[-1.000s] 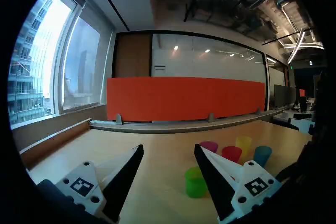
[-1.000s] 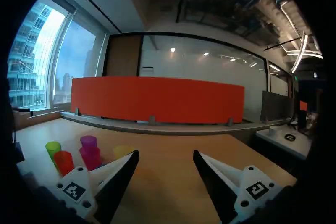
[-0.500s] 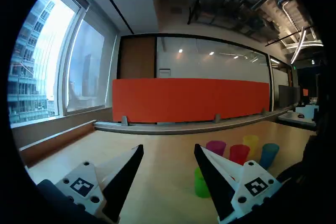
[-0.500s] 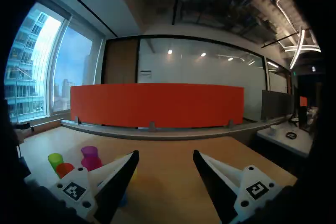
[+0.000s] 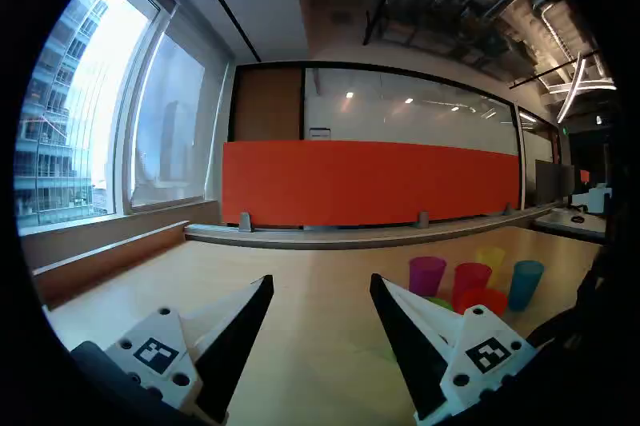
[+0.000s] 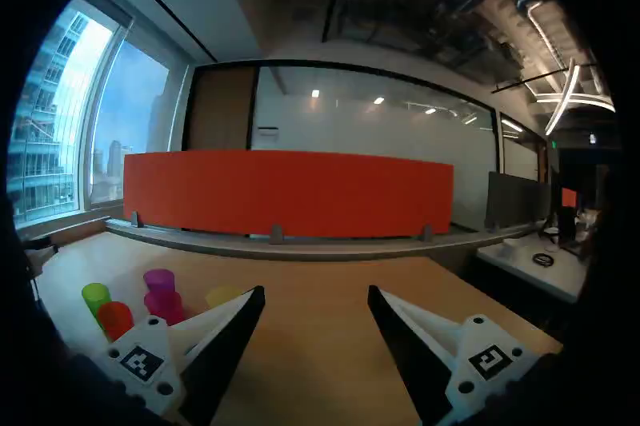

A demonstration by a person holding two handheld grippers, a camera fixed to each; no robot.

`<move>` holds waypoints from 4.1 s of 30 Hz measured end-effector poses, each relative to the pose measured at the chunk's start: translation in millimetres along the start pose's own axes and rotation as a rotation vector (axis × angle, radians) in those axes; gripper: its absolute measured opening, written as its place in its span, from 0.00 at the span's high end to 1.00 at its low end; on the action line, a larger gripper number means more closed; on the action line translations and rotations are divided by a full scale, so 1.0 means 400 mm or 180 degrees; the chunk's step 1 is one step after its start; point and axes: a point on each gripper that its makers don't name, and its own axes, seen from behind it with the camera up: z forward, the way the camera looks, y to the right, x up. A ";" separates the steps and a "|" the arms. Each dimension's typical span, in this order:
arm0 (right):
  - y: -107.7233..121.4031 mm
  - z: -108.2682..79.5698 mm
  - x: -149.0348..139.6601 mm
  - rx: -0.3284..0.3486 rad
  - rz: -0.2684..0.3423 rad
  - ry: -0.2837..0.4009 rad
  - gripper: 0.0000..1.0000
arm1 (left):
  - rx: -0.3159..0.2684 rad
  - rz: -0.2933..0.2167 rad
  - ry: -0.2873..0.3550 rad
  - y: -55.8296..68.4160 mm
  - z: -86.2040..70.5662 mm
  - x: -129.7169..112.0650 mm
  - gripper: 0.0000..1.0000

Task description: Pour water

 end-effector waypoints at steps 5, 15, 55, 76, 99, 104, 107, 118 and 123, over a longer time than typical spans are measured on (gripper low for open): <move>0.003 0.002 0.006 -0.0020 -0.0007 -0.0003 0.00 | -0.0003 -0.0032 -0.0007 -0.009 0.003 -0.016 0.11; -0.001 0.005 0.011 -0.0024 -0.0013 -0.0001 0.00 | 0.0030 -0.0027 -0.0023 -0.028 -0.001 -0.037 0.11; -0.004 -0.019 0.031 -0.0023 0.0005 0.0054 0.00 | 0.0015 0.0054 -0.0034 -0.021 -0.008 -0.051 0.11; -0.015 -0.031 0.025 0.0176 0.0044 0.0353 0.00 | 0.0015 0.0055 -0.0035 -0.020 -0.008 -0.051 0.11; -0.017 0.018 -0.088 0.0183 0.0152 0.0310 0.00 | 0.0015 0.0055 -0.0035 -0.021 -0.007 -0.052 0.11; -0.015 0.019 -0.116 0.0215 0.0179 0.0254 0.00 | 0.0015 0.0055 -0.0035 -0.022 -0.007 -0.052 0.11; -0.016 0.022 -0.126 0.0225 0.0177 0.0239 0.00 | 0.0015 0.0056 -0.0035 -0.022 -0.007 -0.052 0.11; -0.008 0.038 -0.156 0.0188 0.0146 0.0193 0.00 | 0.0015 0.0055 -0.0035 -0.021 -0.007 -0.051 0.11; -0.003 0.037 -0.160 0.0176 0.0152 0.0176 0.00 | 0.0015 0.0055 -0.0035 -0.021 -0.008 -0.051 0.11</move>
